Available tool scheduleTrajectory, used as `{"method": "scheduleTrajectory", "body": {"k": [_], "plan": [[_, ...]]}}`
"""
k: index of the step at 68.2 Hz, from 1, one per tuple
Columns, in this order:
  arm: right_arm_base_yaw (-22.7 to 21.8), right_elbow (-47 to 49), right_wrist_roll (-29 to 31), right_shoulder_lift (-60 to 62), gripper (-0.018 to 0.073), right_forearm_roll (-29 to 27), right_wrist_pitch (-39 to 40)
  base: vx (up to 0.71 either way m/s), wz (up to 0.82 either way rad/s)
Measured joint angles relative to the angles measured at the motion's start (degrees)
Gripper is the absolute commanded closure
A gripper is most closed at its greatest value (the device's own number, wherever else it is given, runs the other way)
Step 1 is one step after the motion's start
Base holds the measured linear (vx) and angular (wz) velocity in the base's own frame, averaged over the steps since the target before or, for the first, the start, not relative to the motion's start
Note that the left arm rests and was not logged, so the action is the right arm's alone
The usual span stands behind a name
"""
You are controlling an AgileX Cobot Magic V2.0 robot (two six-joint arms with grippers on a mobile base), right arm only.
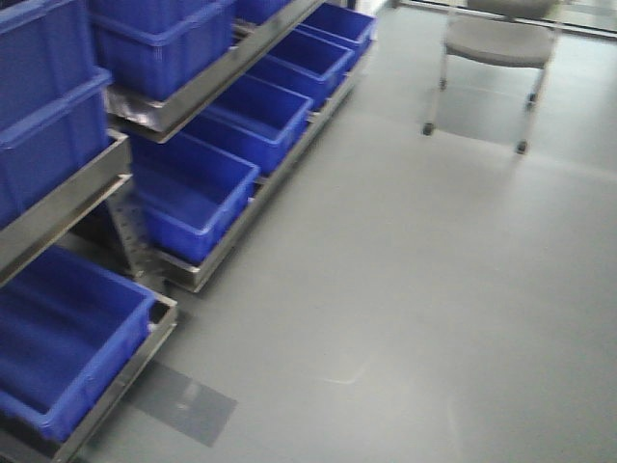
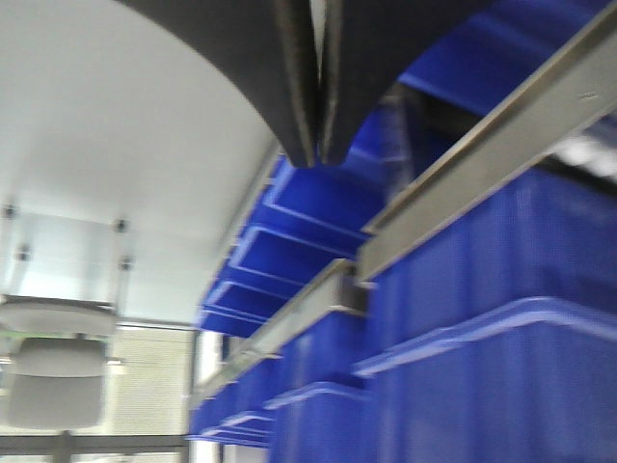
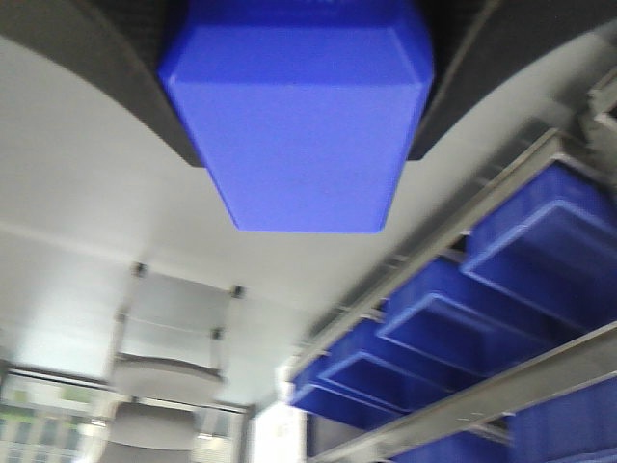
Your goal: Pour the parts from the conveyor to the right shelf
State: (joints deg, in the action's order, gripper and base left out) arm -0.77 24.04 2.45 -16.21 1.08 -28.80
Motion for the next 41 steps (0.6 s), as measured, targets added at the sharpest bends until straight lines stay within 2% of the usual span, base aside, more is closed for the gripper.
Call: {"method": "scheduleTrajectory", "body": {"k": [41], "plan": [[0.0, 0.0, 0.0, 0.0, 0.0565, 0.0, 0.0, 0.16, 0.57]]}}
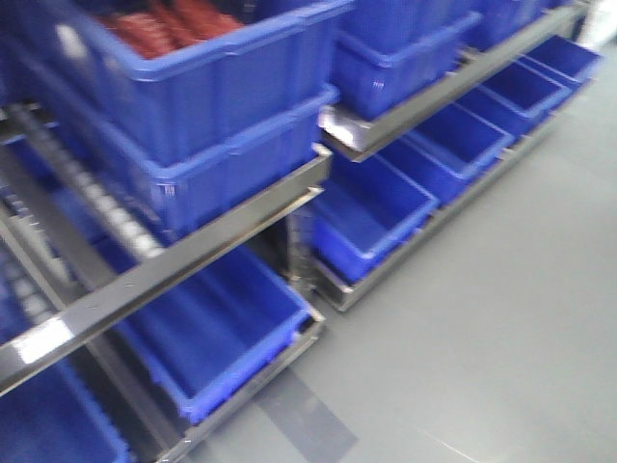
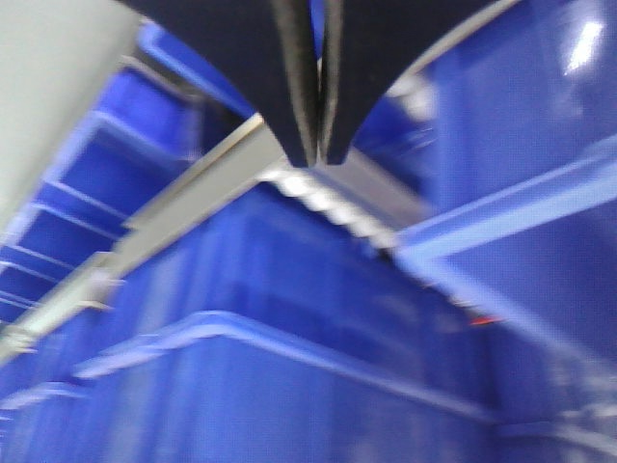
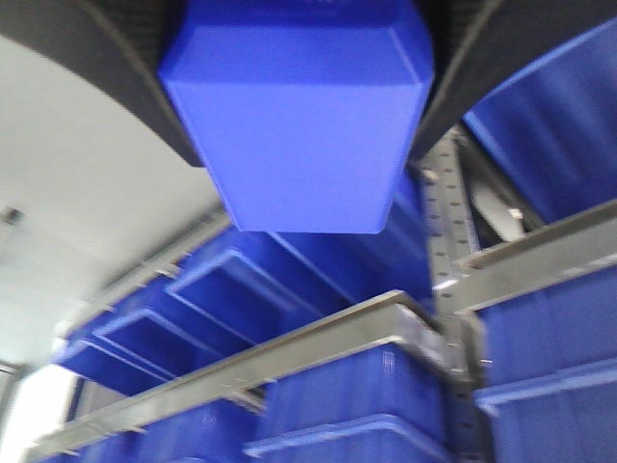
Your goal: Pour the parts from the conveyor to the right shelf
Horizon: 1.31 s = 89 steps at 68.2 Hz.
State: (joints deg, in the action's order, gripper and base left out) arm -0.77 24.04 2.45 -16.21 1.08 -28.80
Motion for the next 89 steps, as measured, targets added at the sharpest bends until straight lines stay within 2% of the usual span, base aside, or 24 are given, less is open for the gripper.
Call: {"method": "scheduleTrajectory", "body": {"k": [48, 89], "plan": [[0.0, 0.0, 0.0, 0.0, 0.0565, 0.0, 0.0, 0.04, 0.75], [0.0, 0.0, 0.0, 0.0, 0.0565, 0.0, 0.0, 0.03, 0.17]]}}
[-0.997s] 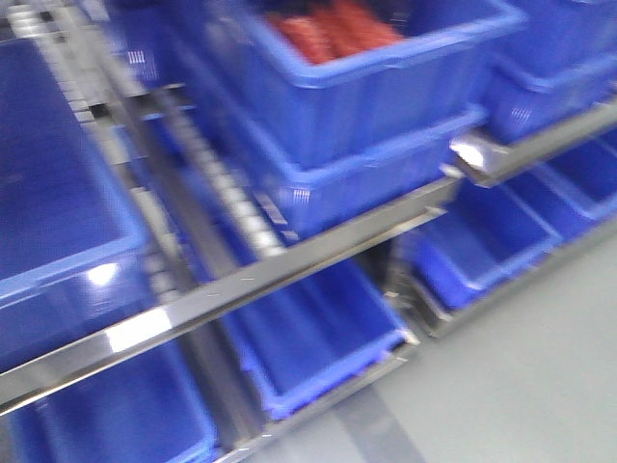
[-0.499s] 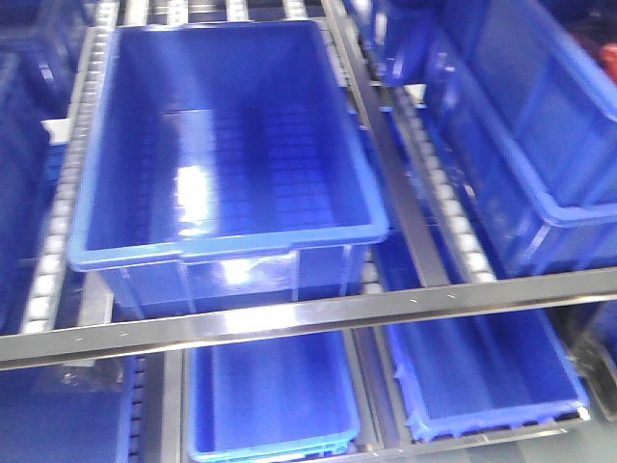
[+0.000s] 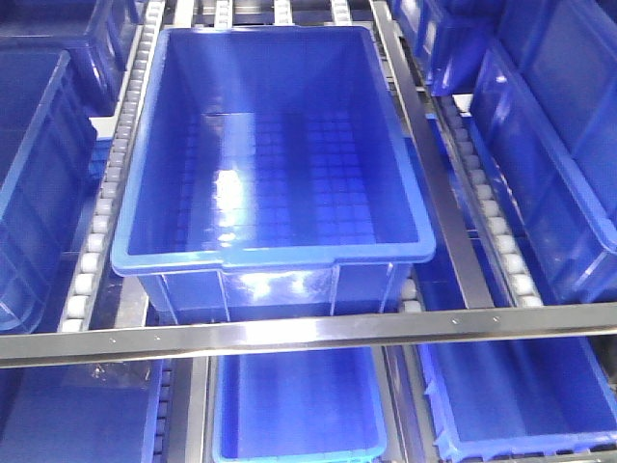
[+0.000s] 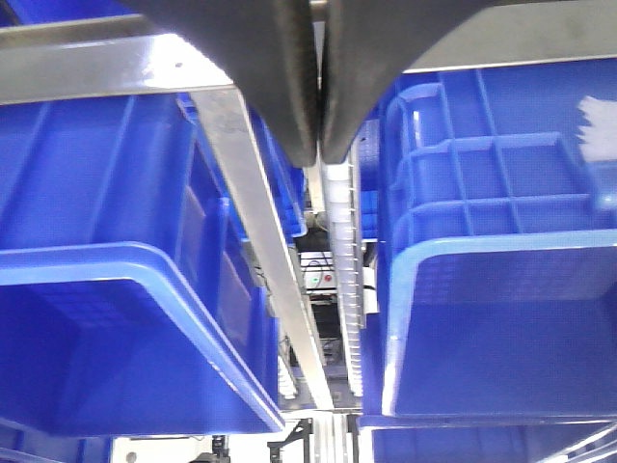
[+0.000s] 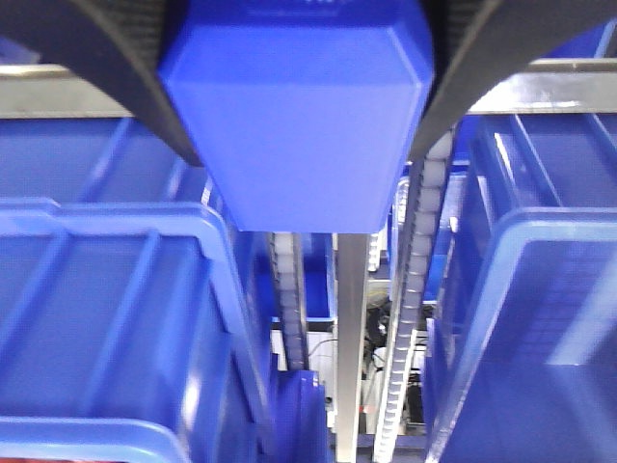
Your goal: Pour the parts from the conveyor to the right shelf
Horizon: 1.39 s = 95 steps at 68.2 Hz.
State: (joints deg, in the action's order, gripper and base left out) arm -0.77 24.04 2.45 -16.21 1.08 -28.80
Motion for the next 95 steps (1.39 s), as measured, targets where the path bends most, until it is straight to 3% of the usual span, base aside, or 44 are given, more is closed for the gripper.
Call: {"method": "scheduleTrajectory", "body": {"k": [95], "plan": [[0.0, 0.0, 0.0, 0.0, 0.0565, 0.0, 0.0, 0.15, 0.05]]}}
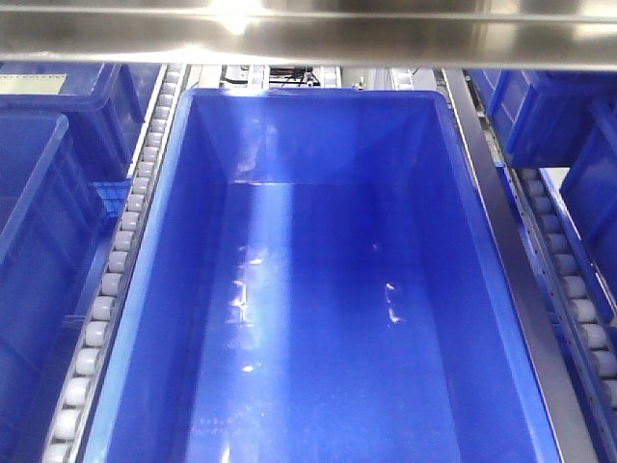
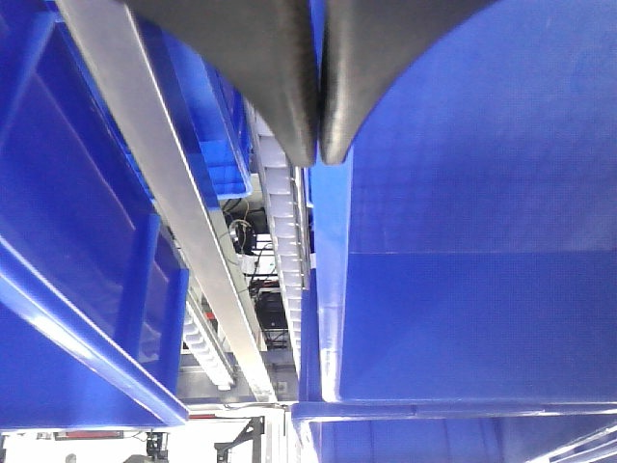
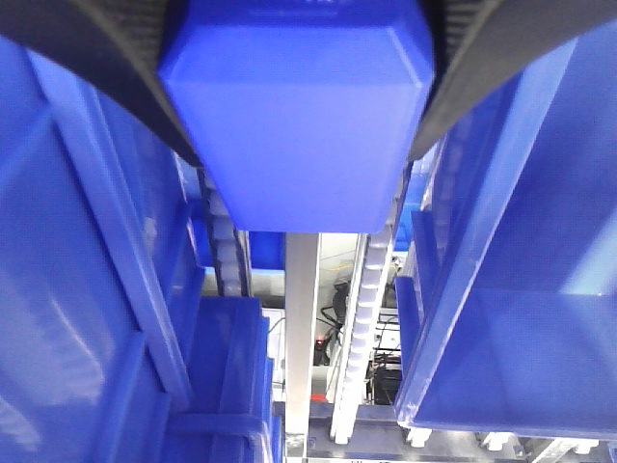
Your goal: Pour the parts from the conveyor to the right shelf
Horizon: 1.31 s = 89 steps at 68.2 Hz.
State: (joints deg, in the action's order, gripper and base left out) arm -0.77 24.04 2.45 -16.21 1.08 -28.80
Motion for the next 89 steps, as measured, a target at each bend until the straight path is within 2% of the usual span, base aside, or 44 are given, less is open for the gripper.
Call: {"method": "scheduleTrajectory", "body": {"k": [89], "plan": [[0.0, 0.0, 0.0, 0.0, 0.0565, -0.35, 0.0, 0.01, 0.0]]}}
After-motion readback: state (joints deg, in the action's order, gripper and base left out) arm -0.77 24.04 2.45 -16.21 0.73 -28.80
